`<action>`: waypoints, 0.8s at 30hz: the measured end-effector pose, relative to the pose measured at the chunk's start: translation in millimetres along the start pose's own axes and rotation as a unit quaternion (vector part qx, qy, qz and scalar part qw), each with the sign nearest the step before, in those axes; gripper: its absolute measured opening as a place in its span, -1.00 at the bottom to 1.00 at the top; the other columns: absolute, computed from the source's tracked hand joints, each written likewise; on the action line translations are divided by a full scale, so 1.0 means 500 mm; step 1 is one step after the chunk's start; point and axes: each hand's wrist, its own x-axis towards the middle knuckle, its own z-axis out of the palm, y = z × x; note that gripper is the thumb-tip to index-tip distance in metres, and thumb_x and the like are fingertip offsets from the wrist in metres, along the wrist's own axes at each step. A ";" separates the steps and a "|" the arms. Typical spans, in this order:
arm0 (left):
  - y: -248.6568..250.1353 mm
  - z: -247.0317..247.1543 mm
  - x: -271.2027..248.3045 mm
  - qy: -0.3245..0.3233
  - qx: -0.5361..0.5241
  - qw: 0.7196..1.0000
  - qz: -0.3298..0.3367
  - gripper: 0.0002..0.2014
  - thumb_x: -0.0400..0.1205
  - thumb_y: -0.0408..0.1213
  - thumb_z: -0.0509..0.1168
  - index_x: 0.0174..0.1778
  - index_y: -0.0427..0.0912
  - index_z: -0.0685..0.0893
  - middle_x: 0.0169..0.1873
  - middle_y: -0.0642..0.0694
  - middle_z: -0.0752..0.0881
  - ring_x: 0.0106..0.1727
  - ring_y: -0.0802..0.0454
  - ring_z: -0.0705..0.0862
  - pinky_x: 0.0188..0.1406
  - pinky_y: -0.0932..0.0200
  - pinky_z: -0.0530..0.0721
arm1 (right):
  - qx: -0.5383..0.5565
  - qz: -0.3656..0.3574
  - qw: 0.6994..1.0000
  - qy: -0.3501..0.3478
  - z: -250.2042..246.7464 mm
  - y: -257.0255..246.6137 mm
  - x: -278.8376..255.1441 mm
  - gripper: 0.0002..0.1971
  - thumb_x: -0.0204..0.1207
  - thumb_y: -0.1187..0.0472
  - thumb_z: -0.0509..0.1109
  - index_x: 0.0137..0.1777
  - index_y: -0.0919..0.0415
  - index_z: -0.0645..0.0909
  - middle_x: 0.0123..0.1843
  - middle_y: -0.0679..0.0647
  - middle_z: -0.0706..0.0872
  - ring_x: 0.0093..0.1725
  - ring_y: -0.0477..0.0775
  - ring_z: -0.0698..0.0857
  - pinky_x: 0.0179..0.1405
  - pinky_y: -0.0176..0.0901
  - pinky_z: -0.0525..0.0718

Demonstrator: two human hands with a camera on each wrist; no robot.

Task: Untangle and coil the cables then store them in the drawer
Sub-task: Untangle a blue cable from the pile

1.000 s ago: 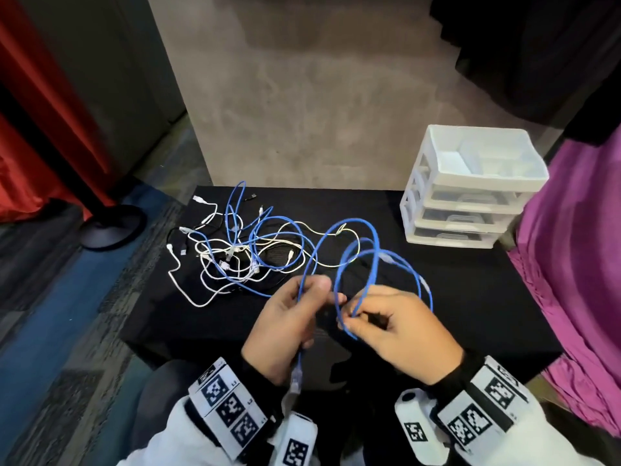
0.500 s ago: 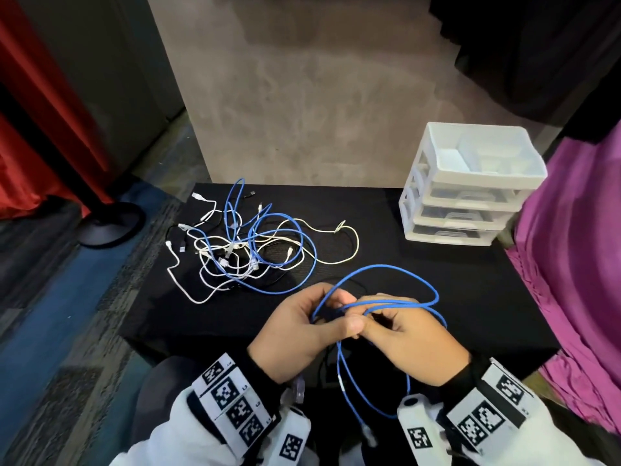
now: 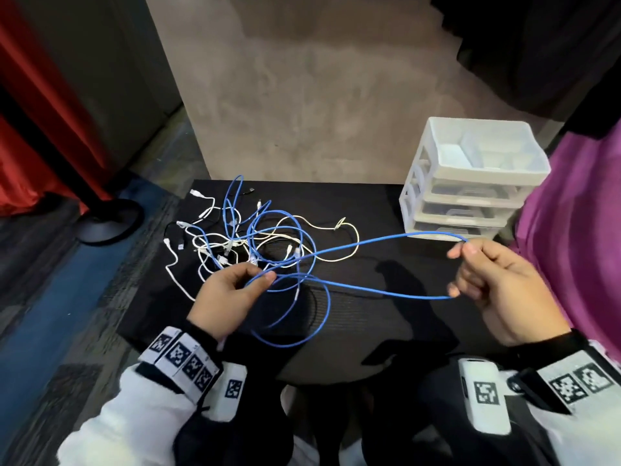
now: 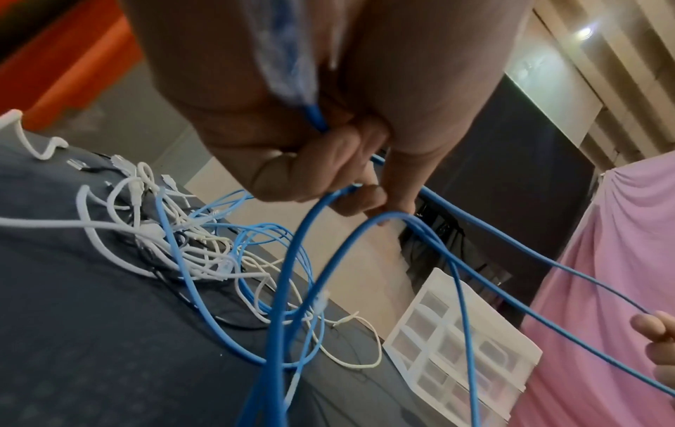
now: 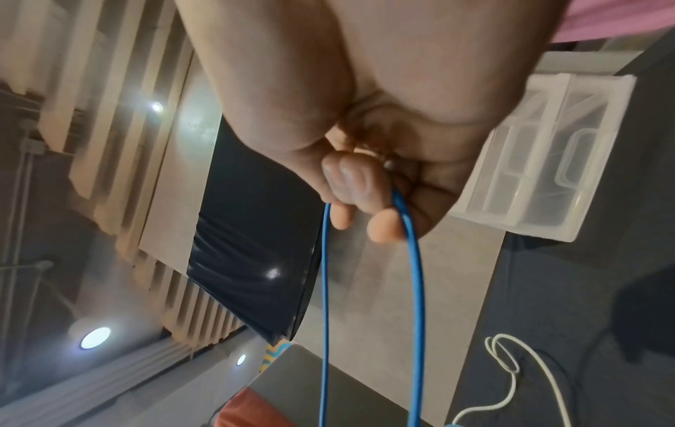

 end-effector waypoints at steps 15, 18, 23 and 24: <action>0.070 0.078 -0.057 -0.244 -0.138 0.946 -0.162 -0.64 0.76 -0.04 0.25 -0.24 -0.16 0.76 -0.46 -0.05 0.25 -0.48 0.07 0.06 -0.59 0.20 -0.06 | -0.493 -0.341 0.790 -0.131 0.161 0.049 -0.087 -0.70 0.65 0.10 0.49 0.36 0.06 0.67 0.18 -0.03 0.69 0.18 0.15 0.65 0.27 0.03 0.63; 0.087 0.093 -0.074 -0.303 -0.134 0.931 -0.156 -0.65 0.73 -0.02 0.26 -0.23 -0.15 0.78 -0.48 -0.04 0.31 -0.57 0.13 0.14 -0.64 0.26 -0.01 | -0.479 -0.294 0.800 -0.210 0.182 0.089 -0.087 -0.63 0.62 0.15 0.45 0.42 -0.05 0.64 0.24 -0.17 0.69 0.23 0.06 0.63 0.32 0.03 0.62; 0.095 0.082 -0.075 -0.323 -0.106 0.930 -0.142 -0.60 0.72 0.06 0.25 -0.18 -0.15 0.82 -0.51 0.03 0.36 -0.59 0.16 0.16 -0.65 0.28 0.02 | -0.435 -0.316 0.822 -0.187 0.162 0.077 -0.068 -0.92 0.69 0.07 0.47 0.04 -0.02 0.80 -0.04 -0.23 0.77 -0.04 0.00 0.67 0.07 -0.01 0.67; 0.092 0.081 -0.072 -0.318 -0.103 0.933 -0.134 -0.59 0.71 0.08 0.27 -0.17 -0.17 0.81 -0.53 0.03 0.35 -0.59 0.15 0.15 -0.65 0.28 0.03 | -0.420 -0.313 0.835 -0.171 0.158 0.070 -0.068 -0.94 0.68 0.10 0.50 0.01 0.01 0.80 -0.06 -0.24 0.77 -0.04 -0.02 0.69 0.06 -0.05 0.67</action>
